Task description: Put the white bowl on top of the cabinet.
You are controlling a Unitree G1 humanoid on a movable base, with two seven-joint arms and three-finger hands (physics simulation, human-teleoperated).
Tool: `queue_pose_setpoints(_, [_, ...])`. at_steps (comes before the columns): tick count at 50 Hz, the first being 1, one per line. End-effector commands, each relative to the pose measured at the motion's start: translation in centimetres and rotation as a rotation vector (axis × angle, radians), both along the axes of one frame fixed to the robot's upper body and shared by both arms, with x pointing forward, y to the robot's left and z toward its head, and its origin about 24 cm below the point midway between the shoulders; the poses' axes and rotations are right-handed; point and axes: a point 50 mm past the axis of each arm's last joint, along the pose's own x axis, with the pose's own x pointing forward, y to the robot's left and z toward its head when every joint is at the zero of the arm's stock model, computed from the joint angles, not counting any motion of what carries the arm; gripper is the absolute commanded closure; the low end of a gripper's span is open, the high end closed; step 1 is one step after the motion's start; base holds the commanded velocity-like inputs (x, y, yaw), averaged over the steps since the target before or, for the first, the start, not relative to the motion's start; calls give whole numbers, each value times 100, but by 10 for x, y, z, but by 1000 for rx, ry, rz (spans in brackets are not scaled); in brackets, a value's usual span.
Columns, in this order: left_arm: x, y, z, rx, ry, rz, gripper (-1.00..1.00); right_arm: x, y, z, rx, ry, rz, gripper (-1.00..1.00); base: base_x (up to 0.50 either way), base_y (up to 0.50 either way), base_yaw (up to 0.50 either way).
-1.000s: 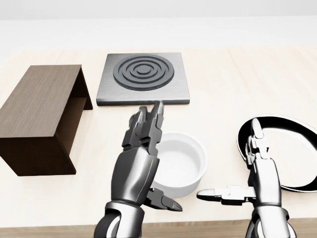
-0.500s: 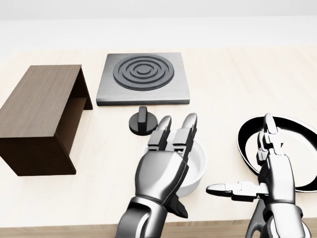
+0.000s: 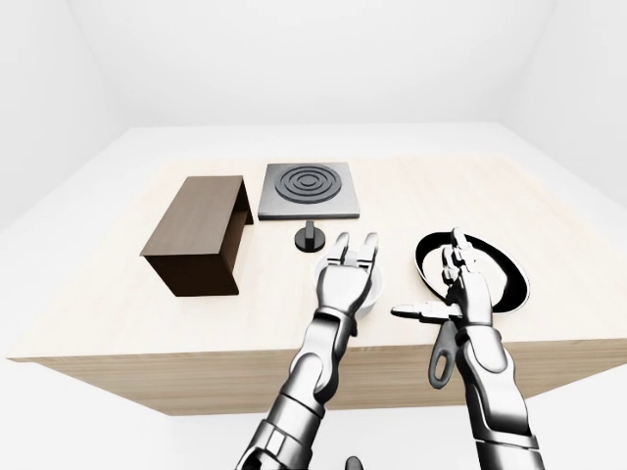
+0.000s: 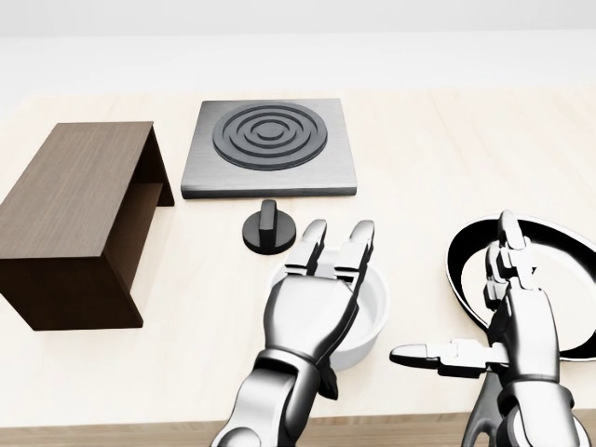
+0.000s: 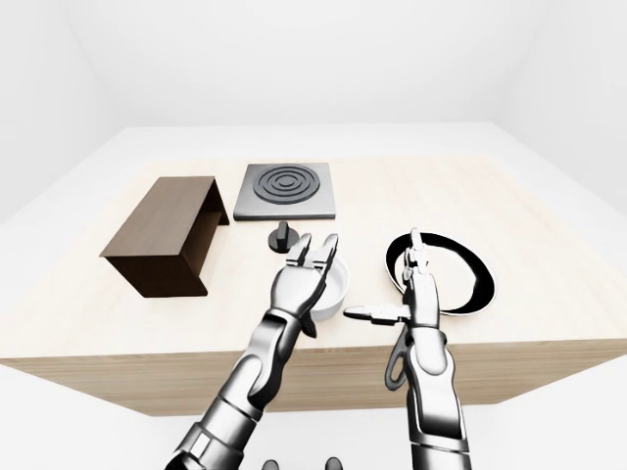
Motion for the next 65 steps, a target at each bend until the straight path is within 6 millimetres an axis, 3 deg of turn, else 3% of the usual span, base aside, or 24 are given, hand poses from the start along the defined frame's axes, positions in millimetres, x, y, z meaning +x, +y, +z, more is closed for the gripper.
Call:
queue_pose_setpoints(1, [9, 0, -12, 56, 26, 8, -100, -1, 1, 0, 4, -1, 6, -100, 0, 0, 0])
queue_pose_setpoints(16, [20, 5, -44, 70, 139, 37, -100, -1, 1, 2, 4, -2, 9, -100, 0, 0, 0])
queue_pose_setpoints(46, [24, 4, -66, 75, 223, 72, -100, 0, 2, 0, 4, 4, 16, -100, 0, 0, 0])
queue_pose_setpoints(59, [17, -1, -76, 94, 244, 63, -100, -1, 2, 1, 4, 3, 19, -100, 0, 0, 0])
queue_pose_setpoints(60, [16, -1, -78, 106, 242, 58, 59, -1, 2, 1, 5, 2, 19, -100, 0, 0, 0])
queue_pose_setpoints(61, [16, -1, -78, 106, 242, 58, 59, -1, 2, 1, 5, 2, 19, -100, 0, 0, 0])
queue_pose_setpoints(62, [14, -1, -80, 111, 245, 57, 100, -1, 2, 1, 5, 1, 20, -100, 0, 0, 0])
queue_pose_setpoints(65, [14, -2, -79, 114, 240, 55, 100, -1, 2, 1, 5, 2, 20, -100, 0, 0, 0])
